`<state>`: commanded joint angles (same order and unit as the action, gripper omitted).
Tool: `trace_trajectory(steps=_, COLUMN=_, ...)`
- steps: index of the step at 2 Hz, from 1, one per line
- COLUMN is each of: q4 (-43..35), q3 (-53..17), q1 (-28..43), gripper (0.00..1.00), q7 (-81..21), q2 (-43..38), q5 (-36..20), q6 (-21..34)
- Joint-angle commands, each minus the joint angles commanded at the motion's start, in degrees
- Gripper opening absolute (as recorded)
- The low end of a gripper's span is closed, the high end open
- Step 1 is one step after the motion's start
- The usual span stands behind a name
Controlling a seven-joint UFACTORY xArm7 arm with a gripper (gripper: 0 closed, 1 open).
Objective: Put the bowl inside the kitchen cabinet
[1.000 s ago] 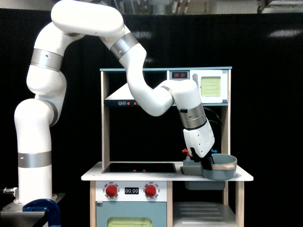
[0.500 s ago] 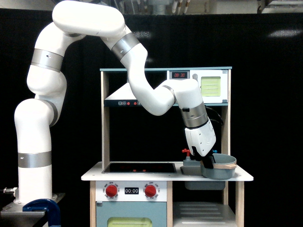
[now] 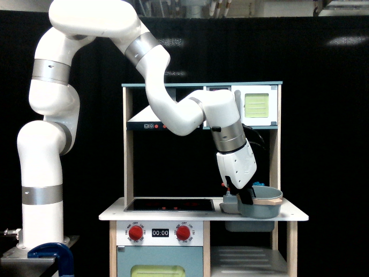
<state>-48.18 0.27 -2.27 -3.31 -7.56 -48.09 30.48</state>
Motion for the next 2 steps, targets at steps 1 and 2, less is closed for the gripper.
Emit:
trace_trajectory(steps=1, q4=7.8, q3=-4.3, q1=-6.4, gripper=0.0, q7=-14.7, q2=3.4, q5=-4.3, q6=2.6)
trace_trajectory(steps=2, q4=10.4, q3=-4.0, q1=-9.6, gripper=0.0, q7=-33.2, q2=-3.9, q5=-18.0, q6=-1.0)
